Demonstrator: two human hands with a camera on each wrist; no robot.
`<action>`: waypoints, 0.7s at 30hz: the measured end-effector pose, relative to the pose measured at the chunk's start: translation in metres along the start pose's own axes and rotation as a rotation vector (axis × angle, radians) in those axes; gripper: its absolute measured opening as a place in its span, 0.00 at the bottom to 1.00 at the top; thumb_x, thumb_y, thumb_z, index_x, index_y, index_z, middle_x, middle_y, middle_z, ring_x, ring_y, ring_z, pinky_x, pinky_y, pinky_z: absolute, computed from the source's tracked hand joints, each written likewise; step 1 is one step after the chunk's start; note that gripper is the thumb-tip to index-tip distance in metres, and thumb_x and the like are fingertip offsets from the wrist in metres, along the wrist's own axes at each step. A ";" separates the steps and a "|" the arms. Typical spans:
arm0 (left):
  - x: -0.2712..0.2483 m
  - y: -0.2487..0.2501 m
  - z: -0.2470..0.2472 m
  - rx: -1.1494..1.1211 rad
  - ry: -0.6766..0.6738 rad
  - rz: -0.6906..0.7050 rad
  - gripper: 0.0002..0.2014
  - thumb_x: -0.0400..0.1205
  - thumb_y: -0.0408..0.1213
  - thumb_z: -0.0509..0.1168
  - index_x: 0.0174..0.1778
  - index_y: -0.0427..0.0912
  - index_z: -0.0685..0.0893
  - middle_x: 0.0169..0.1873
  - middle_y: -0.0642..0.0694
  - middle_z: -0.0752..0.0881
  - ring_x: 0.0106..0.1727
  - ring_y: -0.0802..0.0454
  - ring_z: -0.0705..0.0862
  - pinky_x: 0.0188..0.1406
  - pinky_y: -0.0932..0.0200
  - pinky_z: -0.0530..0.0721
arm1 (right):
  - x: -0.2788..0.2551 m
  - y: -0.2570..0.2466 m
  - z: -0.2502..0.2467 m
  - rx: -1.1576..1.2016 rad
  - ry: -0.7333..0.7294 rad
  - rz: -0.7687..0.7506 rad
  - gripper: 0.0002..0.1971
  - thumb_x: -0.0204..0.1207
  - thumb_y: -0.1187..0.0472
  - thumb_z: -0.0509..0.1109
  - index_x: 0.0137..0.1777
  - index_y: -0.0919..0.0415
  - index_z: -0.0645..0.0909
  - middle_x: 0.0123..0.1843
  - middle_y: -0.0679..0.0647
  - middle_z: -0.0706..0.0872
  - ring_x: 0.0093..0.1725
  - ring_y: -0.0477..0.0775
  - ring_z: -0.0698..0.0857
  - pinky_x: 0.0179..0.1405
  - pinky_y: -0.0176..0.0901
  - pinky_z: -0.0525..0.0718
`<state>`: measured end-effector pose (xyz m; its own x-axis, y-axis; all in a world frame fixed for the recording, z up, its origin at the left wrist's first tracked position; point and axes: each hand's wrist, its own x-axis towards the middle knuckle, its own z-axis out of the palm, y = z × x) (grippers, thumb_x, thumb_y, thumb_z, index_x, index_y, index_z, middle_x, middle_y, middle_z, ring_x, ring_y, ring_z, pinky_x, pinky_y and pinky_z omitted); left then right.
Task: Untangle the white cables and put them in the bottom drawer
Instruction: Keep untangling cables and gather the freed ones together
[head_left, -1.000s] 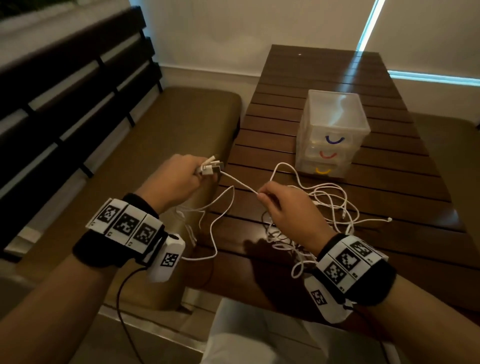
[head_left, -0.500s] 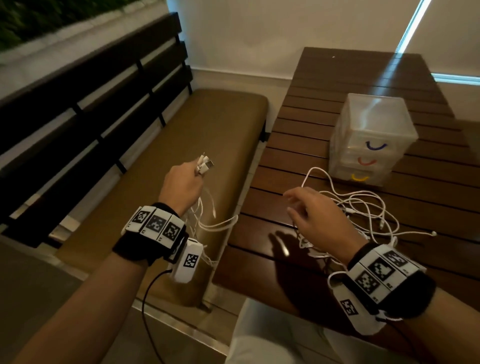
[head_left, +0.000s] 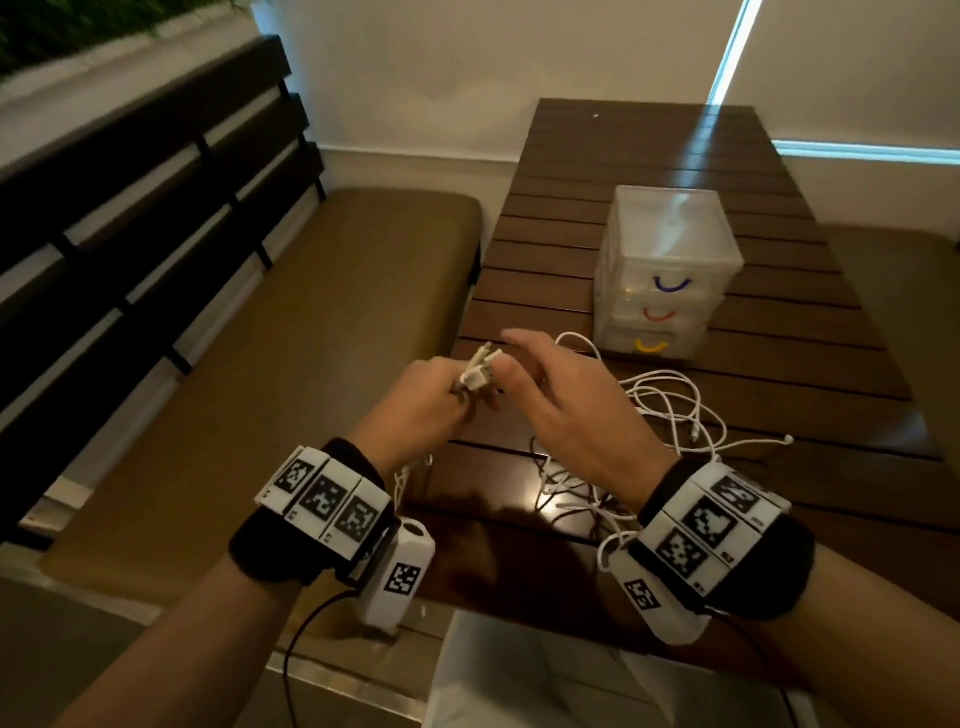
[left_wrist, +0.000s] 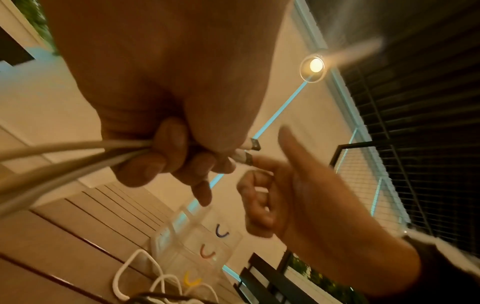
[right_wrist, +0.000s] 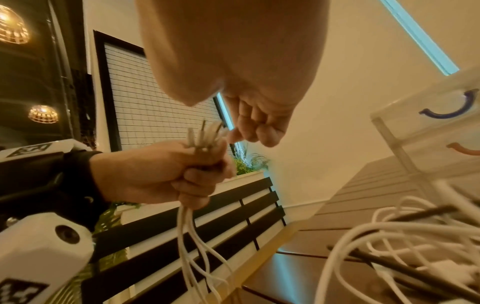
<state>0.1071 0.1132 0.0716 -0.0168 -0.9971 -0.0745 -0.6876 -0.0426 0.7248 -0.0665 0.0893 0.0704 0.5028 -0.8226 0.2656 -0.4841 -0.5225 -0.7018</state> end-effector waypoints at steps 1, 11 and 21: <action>0.000 0.008 0.007 0.000 -0.023 -0.012 0.22 0.83 0.27 0.59 0.28 0.58 0.78 0.24 0.58 0.82 0.28 0.63 0.81 0.26 0.71 0.75 | -0.002 -0.004 -0.002 0.018 -0.011 0.007 0.34 0.80 0.31 0.51 0.78 0.51 0.69 0.44 0.41 0.84 0.44 0.41 0.82 0.45 0.39 0.78; 0.003 0.027 0.038 0.109 -0.049 -0.054 0.11 0.81 0.35 0.65 0.32 0.48 0.81 0.29 0.48 0.83 0.30 0.54 0.82 0.24 0.68 0.76 | -0.012 0.008 -0.002 -0.098 -0.090 -0.018 0.15 0.86 0.46 0.59 0.58 0.57 0.77 0.53 0.53 0.86 0.49 0.56 0.85 0.47 0.54 0.82; 0.007 0.034 0.046 -0.068 -0.058 -0.104 0.13 0.81 0.29 0.65 0.33 0.47 0.76 0.29 0.48 0.79 0.31 0.52 0.79 0.36 0.56 0.81 | -0.014 0.011 0.002 -0.229 0.108 -0.153 0.16 0.89 0.52 0.52 0.50 0.61 0.77 0.39 0.53 0.83 0.32 0.56 0.81 0.33 0.53 0.80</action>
<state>0.0496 0.1077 0.0642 0.0085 -0.9817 -0.1901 -0.6368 -0.1519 0.7560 -0.0771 0.0952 0.0577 0.5094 -0.7430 0.4342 -0.5640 -0.6693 -0.4837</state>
